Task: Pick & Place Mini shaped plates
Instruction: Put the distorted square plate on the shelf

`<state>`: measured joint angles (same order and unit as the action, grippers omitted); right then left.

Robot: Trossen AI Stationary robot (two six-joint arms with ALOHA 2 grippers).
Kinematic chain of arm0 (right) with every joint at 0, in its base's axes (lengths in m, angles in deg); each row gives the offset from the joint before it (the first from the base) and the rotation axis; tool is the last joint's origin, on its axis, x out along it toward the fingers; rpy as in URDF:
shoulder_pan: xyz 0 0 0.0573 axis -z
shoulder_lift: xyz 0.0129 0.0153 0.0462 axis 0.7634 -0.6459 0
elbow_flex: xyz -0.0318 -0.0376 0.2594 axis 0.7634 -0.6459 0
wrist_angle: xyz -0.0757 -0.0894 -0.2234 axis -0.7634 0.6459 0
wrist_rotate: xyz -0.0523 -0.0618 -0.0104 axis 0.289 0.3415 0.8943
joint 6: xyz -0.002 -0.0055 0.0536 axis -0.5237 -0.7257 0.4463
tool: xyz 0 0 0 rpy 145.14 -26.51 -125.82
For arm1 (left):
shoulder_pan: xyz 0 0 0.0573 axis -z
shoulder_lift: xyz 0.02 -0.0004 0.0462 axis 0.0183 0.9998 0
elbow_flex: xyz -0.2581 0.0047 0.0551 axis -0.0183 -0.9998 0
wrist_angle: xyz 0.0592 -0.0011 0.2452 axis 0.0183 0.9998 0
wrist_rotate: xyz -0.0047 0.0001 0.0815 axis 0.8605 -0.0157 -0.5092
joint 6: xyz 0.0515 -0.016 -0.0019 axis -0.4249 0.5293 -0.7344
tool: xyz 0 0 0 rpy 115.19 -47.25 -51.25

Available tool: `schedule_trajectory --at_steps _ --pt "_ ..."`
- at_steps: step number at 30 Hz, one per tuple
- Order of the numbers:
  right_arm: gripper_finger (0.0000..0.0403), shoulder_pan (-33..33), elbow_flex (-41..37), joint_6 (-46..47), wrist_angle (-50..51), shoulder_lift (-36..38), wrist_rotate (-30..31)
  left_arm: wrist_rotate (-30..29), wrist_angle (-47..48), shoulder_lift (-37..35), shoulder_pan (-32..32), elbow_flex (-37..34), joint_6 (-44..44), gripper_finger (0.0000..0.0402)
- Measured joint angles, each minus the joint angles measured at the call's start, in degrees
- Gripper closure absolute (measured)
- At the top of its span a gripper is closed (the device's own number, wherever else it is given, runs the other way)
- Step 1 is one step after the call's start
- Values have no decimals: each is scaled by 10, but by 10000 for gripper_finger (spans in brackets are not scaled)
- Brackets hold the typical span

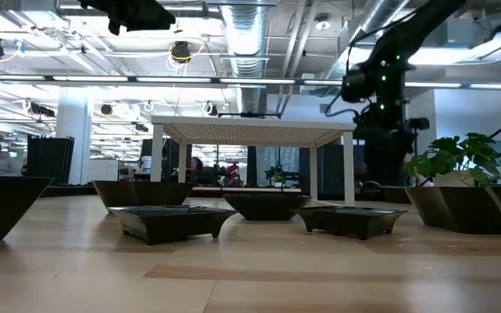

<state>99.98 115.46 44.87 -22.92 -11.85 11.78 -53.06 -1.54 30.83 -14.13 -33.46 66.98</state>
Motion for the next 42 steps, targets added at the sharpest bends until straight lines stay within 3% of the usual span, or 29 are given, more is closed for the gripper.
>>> schedule_trajectory --at_steps 23,28,36,42 --pt "223 53 4 -1 -37 -110 -9 0 0 0 0 0 0 257" --pt "267 61 4 -1 -37 -125 -9 0 0 0 0 0 0 257" --pt "392 62 4 -20 -40 -109 -8 0 0 0 0 0 0 257" --pt "398 37 3 -29 -4 -56 -7 0 0 0 0 0 0 257"
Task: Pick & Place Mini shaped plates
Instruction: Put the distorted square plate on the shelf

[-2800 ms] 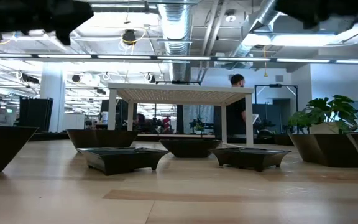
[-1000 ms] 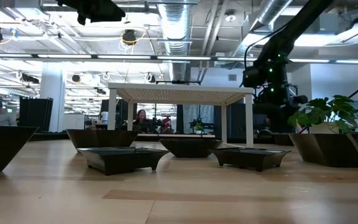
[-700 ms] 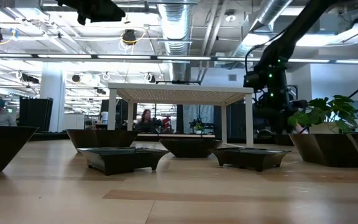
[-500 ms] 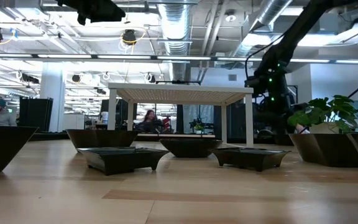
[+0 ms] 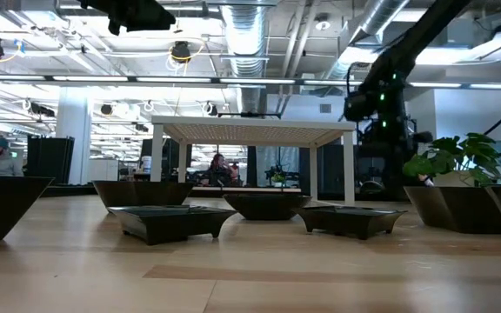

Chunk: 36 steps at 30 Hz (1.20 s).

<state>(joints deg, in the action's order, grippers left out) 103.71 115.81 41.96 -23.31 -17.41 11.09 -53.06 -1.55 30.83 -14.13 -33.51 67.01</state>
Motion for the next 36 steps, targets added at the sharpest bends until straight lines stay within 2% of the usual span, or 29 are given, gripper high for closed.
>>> schedule_trajectory --at_steps 5,9,16,20,24,36 --pt "399 -53 8 -7 43 94 0 0 0 0 0 0 0 257" --pt "400 -127 33 -61 44 171 0 0 0 0 0 0 0 257" --pt "401 -278 56 -185 -61 247 0 0 0 0 0 0 0 257" --pt "402 -345 56 -283 -85 252 -1 1 0 0 0 0 0 257" --pt "402 -386 56 -330 -87 230 0 1 0 0 0 0 0 257" --pt "403 -407 56 -352 -100 150 30 1 0 0 0 -16 0 257"
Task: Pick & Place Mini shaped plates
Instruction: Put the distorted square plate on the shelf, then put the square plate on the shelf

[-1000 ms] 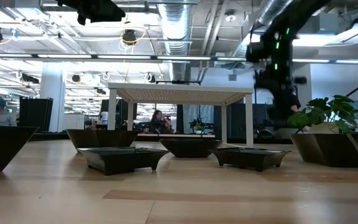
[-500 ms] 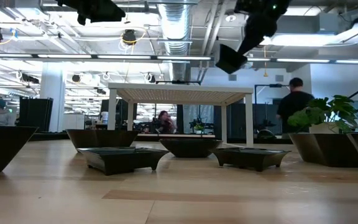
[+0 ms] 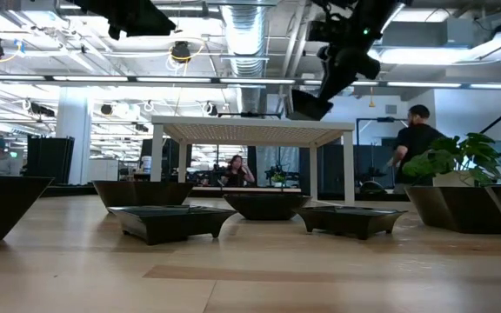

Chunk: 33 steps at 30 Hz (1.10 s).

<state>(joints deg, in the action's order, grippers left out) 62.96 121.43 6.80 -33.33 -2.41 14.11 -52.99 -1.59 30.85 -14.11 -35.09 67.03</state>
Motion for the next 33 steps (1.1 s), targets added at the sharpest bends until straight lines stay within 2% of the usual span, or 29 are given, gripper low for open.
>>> schedule_trajectory --at_steps 13,17,28,33 --pt "397 0 0 1 10 -27 9 0 0 0 0 -4 1 257" --pt "371 2 0 1 9 -38 29 0 0 0 0 -4 2 257" --pt "291 -6 4 8 1 -33 30 2 0 0 4 -4 26 257" --pt "260 -30 36 7 11 -32 30 50 0 0 4 -4 28 257"
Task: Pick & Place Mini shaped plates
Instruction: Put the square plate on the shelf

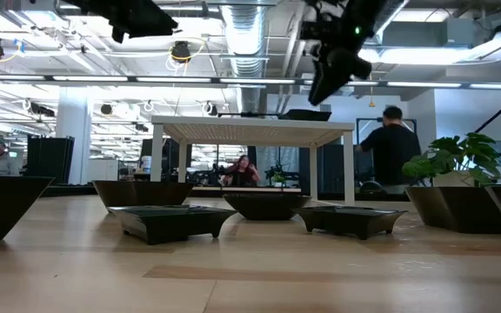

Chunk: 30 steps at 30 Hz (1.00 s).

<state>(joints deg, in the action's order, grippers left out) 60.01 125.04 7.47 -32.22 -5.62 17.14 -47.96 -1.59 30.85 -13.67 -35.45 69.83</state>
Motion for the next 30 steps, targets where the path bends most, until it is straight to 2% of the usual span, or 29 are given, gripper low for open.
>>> schedule_trajectory --at_steps 5,12,14,18,19,21,23,27,30 --pt "237 -44 67 0 29 3 0 79 0 -1 10 0 0 257" --pt "238 -104 126 35 79 10 -1 83 1 0 74 0 0 257" --pt "246 -116 126 44 93 21 -1 56 23 0 99 5 0 257" --pt "265 -134 126 125 158 50 -2 -74 159 6 148 39 60 257" --pt "270 -138 125 147 174 58 -3 -89 189 8 159 45 82 257" --pt "277 -144 112 163 172 81 -3 -87 225 13 179 60 132 257" --pt "281 -148 79 163 129 108 -10 -74 267 17 198 71 184 257" --pt "283 -143 -31 146 -8 170 -85 -60 379 29 227 77 297 257" --pt "281 -144 -122 146 -108 210 -120 11 474 44 235 77 417 257"
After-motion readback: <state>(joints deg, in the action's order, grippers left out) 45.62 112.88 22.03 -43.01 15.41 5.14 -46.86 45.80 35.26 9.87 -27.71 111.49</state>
